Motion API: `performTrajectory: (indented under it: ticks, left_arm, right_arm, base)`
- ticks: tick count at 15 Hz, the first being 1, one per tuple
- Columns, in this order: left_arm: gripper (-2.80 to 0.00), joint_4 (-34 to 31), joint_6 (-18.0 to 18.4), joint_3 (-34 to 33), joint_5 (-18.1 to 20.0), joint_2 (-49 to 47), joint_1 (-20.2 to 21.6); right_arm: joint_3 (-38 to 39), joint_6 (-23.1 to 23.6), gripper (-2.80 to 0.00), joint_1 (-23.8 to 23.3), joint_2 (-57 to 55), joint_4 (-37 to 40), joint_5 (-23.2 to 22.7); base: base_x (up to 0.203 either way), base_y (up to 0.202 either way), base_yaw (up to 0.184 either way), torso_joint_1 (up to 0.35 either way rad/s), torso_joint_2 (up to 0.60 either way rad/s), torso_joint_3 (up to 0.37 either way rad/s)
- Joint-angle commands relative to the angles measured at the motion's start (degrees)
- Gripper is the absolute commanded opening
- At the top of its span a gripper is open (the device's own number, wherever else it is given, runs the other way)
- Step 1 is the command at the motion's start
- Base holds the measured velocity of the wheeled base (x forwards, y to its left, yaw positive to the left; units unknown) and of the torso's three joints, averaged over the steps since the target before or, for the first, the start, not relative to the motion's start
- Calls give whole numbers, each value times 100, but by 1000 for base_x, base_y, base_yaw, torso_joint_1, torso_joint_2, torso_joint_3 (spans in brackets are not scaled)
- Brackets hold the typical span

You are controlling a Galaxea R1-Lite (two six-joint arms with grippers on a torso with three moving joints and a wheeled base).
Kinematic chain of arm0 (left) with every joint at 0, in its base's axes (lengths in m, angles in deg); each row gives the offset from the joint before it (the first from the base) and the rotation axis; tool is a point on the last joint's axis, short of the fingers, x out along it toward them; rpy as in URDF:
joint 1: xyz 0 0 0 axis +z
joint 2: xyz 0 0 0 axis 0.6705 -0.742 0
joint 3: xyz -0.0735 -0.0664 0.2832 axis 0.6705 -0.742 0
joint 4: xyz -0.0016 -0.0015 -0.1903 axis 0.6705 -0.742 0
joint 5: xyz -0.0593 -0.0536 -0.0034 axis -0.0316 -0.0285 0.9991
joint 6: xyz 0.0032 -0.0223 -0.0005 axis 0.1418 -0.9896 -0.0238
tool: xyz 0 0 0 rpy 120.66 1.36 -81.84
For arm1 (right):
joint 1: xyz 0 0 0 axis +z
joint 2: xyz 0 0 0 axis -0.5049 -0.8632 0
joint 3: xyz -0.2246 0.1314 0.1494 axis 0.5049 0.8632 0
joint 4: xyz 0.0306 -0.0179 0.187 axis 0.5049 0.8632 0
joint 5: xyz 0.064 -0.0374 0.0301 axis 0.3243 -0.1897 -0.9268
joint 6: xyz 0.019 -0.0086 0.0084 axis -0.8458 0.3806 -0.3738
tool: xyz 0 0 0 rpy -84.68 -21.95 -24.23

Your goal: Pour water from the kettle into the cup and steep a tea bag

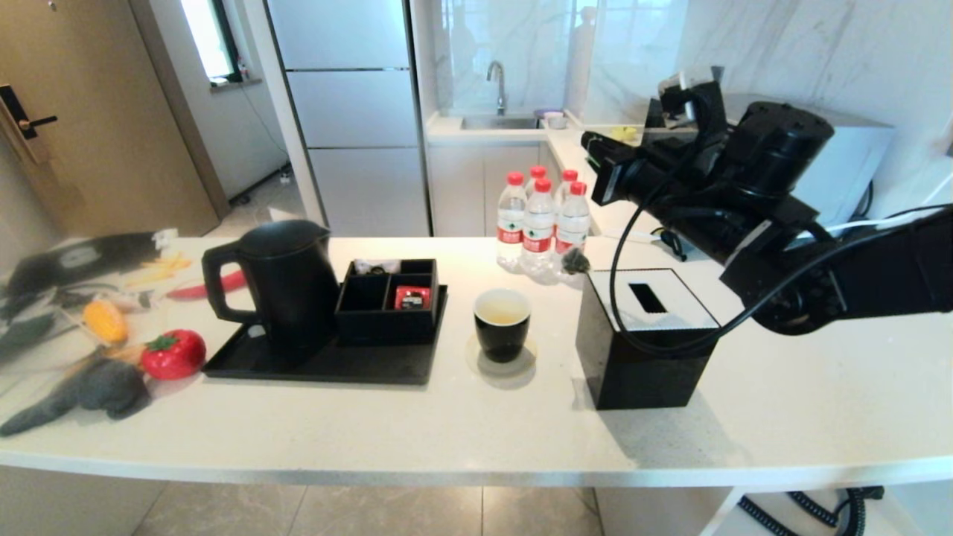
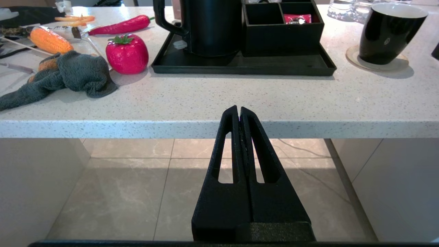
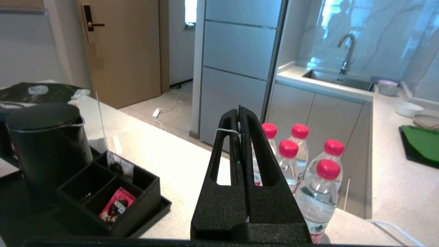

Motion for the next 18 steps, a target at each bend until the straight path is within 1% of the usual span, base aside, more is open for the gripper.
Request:
performTrajectory:
  ticks: [1,3,7,12,15,18]
  left_arm:
    - [-280,1,0,0,0,2,0]
    - [-280,1,0,0,0,2,0]
    - [-280,1,0,0,0,2,0]
    - [-280,1,0,0,0,2,0]
    - [-280,1,0,0,0,2,0]
    - [-280,1,0,0,0,2,0]
  right_arm:
    - [17,4,-280,-92,209,-17,-10]
    - [144,4,-280,-217,365,6,-10]
    - [846,4,-280,-419,810,-73,-10]
    - [1431,-4,-280,-907,1271,-113,-19]
    - [1791,-8,-280,-1021,1494,-115,-19]
    - [1949,-14,-280,-1024,1605,-115,-28]
  base:
    - [0,0,0,0,0,0]
    - [0,0,0,0,0,0]
    - [0,0,0,0,0,0]
    - [0,0,0,0,0,0]
    - [0,0,0,0,0,0]
    - [0,0,0,0,0,0]
